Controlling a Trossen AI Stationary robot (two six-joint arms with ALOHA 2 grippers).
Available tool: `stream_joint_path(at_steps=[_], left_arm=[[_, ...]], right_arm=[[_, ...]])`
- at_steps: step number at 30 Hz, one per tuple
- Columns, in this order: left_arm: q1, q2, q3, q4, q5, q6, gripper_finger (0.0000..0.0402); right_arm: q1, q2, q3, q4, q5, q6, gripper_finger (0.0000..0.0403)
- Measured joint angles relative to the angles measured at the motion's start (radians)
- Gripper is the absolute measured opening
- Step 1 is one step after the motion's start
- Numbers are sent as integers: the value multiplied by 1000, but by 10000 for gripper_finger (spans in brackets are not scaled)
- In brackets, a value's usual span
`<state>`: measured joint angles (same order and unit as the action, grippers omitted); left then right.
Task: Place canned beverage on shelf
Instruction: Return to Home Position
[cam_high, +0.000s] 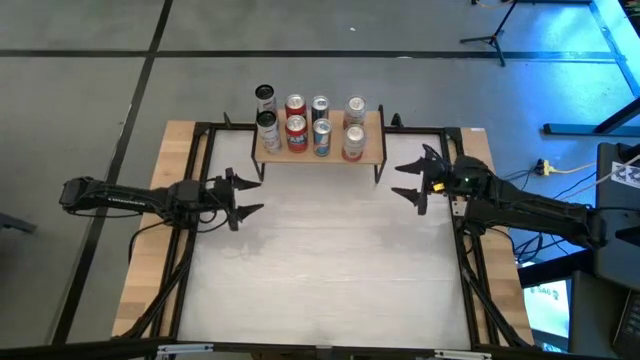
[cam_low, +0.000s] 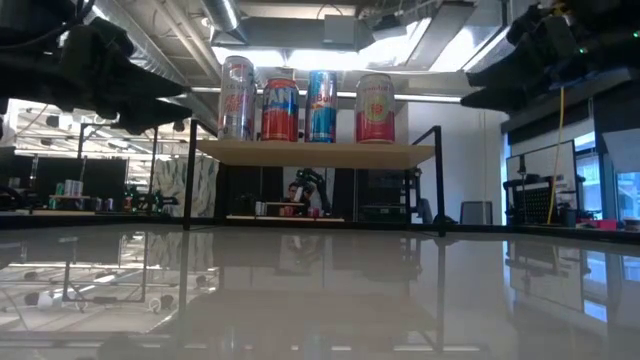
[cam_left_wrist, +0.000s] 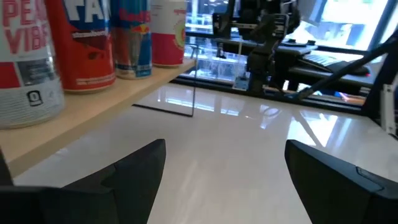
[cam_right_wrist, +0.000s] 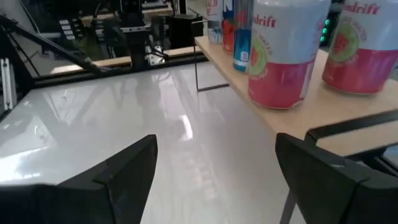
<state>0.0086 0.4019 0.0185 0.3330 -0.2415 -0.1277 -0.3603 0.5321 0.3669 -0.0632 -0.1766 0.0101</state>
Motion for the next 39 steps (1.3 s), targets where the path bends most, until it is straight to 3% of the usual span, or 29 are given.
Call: stream_joint_path(at_steps=[6, 14, 24, 32, 39], left_arm=[[0, -26, 0, -23, 76, -27, 321], [0, -28, 0, -37, 19, -19, 304], [0, -92, 0, -119, 15, -8, 165], [0, -206, 0, -224, 24, 33, 67], [0, -348, 0, -326, 96, 28, 19]], right_arm=[[0, -52, -65, 10, 20, 14, 321], [0, -107, -131, 24, 43, 14, 301], [0, -277, -255, 61, 71, 37, 138], [0, -398, -342, 65, 27, 43, 18], [1, -406, -345, 74, 1, 47, 13]])
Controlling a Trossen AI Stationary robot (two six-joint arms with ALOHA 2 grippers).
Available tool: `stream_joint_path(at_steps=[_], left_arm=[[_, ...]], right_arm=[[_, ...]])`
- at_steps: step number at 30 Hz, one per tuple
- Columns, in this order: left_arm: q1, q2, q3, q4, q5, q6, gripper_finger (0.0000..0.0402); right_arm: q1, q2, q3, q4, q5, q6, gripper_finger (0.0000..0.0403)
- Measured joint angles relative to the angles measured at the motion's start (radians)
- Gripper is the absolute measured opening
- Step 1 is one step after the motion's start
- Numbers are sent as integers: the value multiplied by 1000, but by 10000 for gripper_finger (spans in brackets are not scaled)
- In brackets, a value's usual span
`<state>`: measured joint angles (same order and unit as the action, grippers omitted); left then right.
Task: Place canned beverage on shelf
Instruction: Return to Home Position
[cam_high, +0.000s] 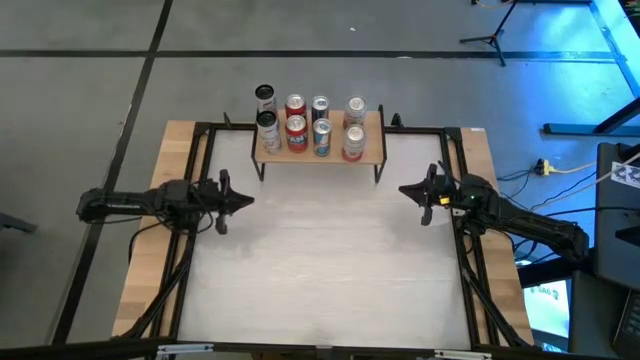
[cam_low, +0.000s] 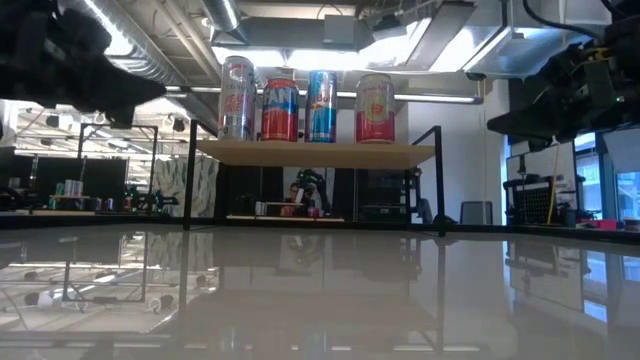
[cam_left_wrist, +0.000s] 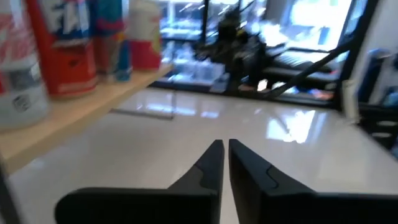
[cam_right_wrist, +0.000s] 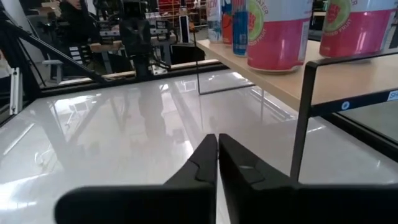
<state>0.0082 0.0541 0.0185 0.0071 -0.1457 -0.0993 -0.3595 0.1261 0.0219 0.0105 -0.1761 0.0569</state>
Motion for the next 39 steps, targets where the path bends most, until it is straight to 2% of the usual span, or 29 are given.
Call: stream_joint_path(at_steps=[3, 8, 39], left_arm=[[-1, -53, 0, -9, 48, 6, 7], [0, -50, 0, -5, 12, 31, 1], [0, -47, 0, -3, 9, 24, 3]], right_arm=[[0, 0, 0, 0, 0, -1, 9], [0, 3, 0, -1, 1, 1, 2], [-1, 5, 0, -4, 9, 20, 10]])
